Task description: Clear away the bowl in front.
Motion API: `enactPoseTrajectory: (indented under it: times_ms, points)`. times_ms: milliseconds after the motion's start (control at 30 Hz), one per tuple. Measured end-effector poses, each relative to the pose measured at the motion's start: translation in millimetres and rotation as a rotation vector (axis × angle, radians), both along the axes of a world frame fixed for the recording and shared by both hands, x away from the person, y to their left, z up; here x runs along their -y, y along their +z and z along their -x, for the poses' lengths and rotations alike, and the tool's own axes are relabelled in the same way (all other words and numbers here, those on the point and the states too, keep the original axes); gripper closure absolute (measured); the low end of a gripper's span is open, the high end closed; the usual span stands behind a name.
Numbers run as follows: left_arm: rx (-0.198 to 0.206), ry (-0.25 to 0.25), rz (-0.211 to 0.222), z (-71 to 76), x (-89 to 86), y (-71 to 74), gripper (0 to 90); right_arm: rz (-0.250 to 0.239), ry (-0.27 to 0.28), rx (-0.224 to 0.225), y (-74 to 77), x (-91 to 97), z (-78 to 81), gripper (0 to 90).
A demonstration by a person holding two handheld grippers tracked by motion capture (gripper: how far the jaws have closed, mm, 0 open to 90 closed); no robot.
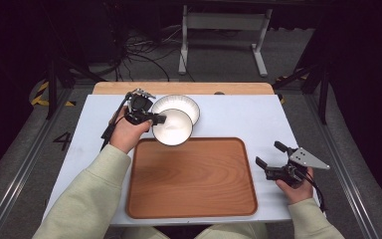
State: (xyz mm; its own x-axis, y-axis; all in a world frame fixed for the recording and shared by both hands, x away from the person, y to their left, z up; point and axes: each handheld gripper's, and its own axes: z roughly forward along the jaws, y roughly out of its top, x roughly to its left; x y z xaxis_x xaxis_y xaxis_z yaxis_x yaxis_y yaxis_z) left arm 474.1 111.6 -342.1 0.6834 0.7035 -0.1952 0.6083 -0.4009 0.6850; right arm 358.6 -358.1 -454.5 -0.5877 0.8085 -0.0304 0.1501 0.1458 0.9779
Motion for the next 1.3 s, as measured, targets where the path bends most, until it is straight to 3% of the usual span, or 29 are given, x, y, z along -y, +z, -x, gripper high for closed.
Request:
enactPoseTrajectory:
  times_ms: [300,433,967,1167,1300]
  points:
    - [0.023,-0.063,-0.023,19.5,15.9,0.7,82.0,0.000,-0.003,0.000,0.0,0.1,0.0,3.5]
    - [0.020,-0.088,-0.005,26.9,21.9,-2.3,81.9,0.000,-0.002,0.000,0.0,0.1,-0.1,3.5]
    - [0.009,-0.163,-0.018,47.2,36.5,-11.7,81.9,0.002,0.001,-0.003,0.0,-0.2,0.2,3.6]
    - [0.015,-0.176,-0.029,49.4,38.2,-12.0,81.9,0.003,0.002,0.001,0.0,-0.1,0.0,3.6]
    - [-0.003,-0.189,-0.039,49.9,41.7,-15.8,82.0,0.004,0.003,0.002,0.0,-0.1,0.1,3.5]
